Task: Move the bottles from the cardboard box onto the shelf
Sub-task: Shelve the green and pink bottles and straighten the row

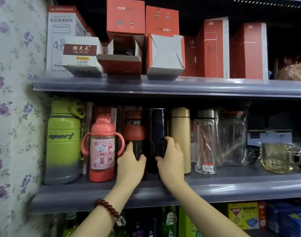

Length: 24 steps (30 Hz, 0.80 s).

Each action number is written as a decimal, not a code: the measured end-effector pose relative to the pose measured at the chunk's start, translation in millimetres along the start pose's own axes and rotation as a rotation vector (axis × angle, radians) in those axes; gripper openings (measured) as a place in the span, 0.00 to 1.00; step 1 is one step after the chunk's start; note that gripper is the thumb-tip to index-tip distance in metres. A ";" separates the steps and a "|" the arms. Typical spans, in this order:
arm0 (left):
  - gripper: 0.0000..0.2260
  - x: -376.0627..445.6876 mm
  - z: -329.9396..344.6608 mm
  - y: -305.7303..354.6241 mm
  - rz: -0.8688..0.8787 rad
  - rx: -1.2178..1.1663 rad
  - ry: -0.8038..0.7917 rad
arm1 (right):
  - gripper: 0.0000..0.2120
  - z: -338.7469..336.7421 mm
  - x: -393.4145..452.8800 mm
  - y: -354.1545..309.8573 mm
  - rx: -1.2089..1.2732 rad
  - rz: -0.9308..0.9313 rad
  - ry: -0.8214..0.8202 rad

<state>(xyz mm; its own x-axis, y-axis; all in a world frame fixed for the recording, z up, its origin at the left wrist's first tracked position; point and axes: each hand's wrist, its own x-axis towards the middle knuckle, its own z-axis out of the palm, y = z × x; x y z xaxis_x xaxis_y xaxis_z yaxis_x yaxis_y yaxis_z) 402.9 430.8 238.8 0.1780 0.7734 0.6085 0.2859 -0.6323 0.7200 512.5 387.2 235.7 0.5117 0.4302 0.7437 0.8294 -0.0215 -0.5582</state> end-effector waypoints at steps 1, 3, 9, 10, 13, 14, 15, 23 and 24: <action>0.26 0.8 -0.4 -1.1 -0.012 -0.020 -0.001 | 0.32 0.6 0.5 0.1 0.004 0.000 -0.001; 0.28 1.4 -1.9 -2.2 -0.026 -0.033 -0.018 | 0.32 0.8 0.8 1.3 0.025 0.000 -0.005; 0.30 -1.2 -7.0 -2.1 -0.024 -0.061 -0.062 | 0.28 -9.3 -1.1 5.3 0.172 -0.003 -0.032; 0.30 -2.0 -7.9 -1.5 -0.022 -0.057 -0.070 | 0.26 -13.6 -1.5 6.5 0.213 -0.015 -0.023; 0.26 -8.3 -6.3 3.5 0.031 -0.035 -0.024 | 0.20 -34.6 0.4 16.5 0.350 -0.071 0.074; 0.24 -11.3 -3.8 7.8 0.070 -0.049 0.005 | 0.19 -44.2 3.0 22.6 0.382 -0.082 0.130; 0.22 -14.1 -0.3 13.7 0.113 -0.076 0.024 | 0.18 -54.3 6.9 29.2 0.395 -0.086 0.194; 0.26 -22.7 54.2 56.5 0.160 -0.212 -0.080 | 0.35 -108.2 32.4 90.3 0.275 0.191 0.229; 0.27 -24.2 60.8 58.3 0.142 -0.194 -0.074 | 0.37 -109.5 34.3 96.2 0.276 0.219 0.179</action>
<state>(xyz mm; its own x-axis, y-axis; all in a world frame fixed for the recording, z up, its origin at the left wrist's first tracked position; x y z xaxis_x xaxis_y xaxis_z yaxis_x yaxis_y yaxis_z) 472.5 378.0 245.8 0.2737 0.6728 0.6874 0.0685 -0.7265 0.6837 634.4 301.1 247.8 0.7210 0.2779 0.6347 0.6174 0.1582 -0.7706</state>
